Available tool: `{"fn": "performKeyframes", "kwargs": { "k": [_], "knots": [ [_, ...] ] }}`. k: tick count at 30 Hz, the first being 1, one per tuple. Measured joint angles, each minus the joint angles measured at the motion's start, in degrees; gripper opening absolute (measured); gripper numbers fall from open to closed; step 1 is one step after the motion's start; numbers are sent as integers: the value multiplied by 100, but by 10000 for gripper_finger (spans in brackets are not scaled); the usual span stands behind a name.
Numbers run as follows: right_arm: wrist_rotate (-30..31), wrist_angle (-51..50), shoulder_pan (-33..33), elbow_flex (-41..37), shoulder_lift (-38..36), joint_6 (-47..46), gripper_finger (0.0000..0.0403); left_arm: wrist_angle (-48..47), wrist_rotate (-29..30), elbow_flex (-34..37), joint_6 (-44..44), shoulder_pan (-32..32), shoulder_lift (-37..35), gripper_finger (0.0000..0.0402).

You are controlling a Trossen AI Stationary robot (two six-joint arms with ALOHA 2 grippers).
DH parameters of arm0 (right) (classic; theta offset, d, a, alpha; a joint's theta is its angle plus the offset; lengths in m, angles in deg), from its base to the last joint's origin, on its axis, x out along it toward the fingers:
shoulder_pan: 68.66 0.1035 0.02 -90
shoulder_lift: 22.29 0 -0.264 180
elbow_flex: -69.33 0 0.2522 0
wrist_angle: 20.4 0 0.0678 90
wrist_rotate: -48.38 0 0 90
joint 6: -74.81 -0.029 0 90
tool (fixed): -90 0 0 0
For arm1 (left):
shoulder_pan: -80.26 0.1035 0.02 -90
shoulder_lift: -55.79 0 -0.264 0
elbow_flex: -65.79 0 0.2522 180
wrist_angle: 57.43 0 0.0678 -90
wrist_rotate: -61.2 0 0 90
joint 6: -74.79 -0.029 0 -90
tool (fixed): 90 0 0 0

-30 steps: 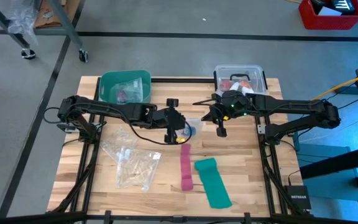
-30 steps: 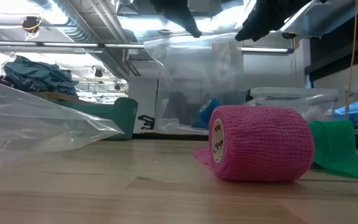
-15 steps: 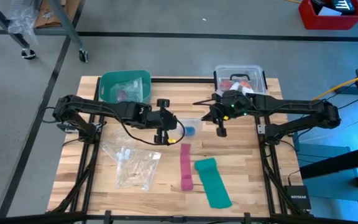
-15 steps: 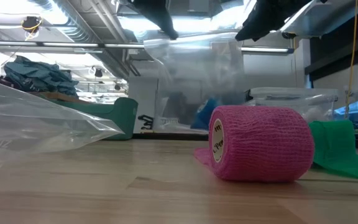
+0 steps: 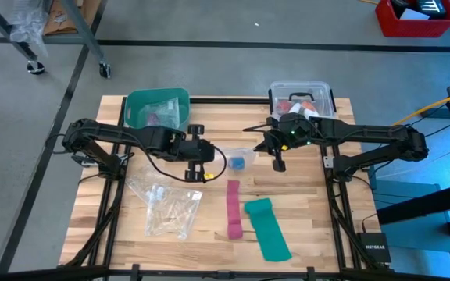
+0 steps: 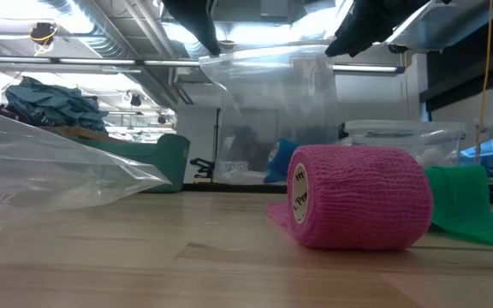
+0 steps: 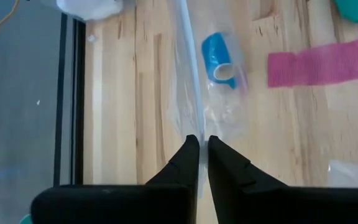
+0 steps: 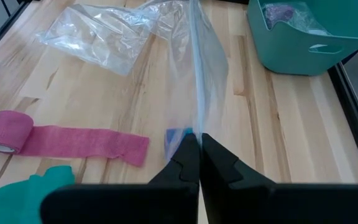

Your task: Roll bandage

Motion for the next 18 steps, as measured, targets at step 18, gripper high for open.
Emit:
{"fn": "performKeyframes", "kwargs": {
  "k": [18],
  "knots": [
    [0, 33, 0, 0, 0, 0, 1, 1126, 34, 2, 542, 0, 2, 173]
  ]
}}
